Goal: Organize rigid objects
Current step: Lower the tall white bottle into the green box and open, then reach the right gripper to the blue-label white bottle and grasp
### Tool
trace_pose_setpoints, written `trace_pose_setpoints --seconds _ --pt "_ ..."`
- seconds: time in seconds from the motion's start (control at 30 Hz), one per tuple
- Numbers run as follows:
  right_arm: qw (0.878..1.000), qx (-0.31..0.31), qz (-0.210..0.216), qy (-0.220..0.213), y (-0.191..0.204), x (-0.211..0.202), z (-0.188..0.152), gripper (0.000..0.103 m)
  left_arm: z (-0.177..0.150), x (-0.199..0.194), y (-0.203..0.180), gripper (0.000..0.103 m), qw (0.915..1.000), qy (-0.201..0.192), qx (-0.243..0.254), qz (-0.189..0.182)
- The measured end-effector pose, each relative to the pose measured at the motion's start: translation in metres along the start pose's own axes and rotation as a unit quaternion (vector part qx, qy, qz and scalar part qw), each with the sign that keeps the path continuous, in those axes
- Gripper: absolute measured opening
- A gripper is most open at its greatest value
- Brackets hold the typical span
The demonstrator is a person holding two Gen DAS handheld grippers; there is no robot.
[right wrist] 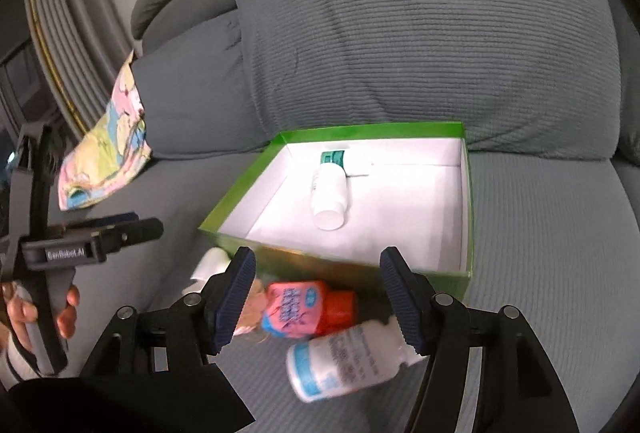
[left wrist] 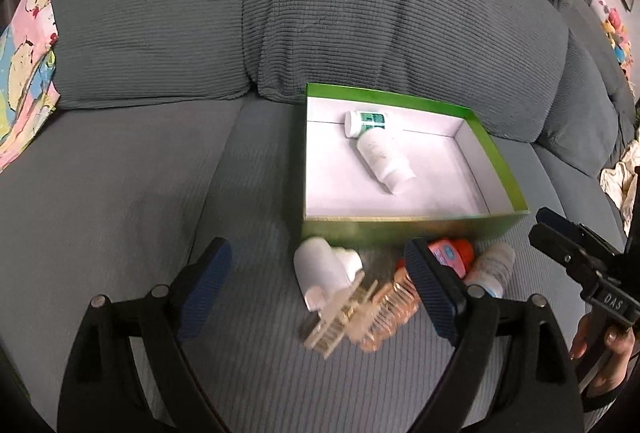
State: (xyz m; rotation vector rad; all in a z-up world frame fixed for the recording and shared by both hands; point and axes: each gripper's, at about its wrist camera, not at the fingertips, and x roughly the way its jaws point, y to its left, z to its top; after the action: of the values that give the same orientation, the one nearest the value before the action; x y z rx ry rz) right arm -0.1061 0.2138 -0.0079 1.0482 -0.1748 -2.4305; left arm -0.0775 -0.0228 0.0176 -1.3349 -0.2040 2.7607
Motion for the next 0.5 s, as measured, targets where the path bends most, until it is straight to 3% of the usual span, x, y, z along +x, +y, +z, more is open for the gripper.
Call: trace_pose_setpoints --seconds 0.1,0.5 --pt "1.000 0.006 -0.005 0.000 0.001 -0.010 -0.008 0.067 -0.012 -0.001 -0.006 0.100 0.9999 -0.001 0.005 -0.009" --pt "0.999 0.042 -0.029 -0.002 -0.028 -0.041 -0.050 0.067 -0.061 0.021 -0.057 0.100 0.9975 0.041 0.023 -0.053"
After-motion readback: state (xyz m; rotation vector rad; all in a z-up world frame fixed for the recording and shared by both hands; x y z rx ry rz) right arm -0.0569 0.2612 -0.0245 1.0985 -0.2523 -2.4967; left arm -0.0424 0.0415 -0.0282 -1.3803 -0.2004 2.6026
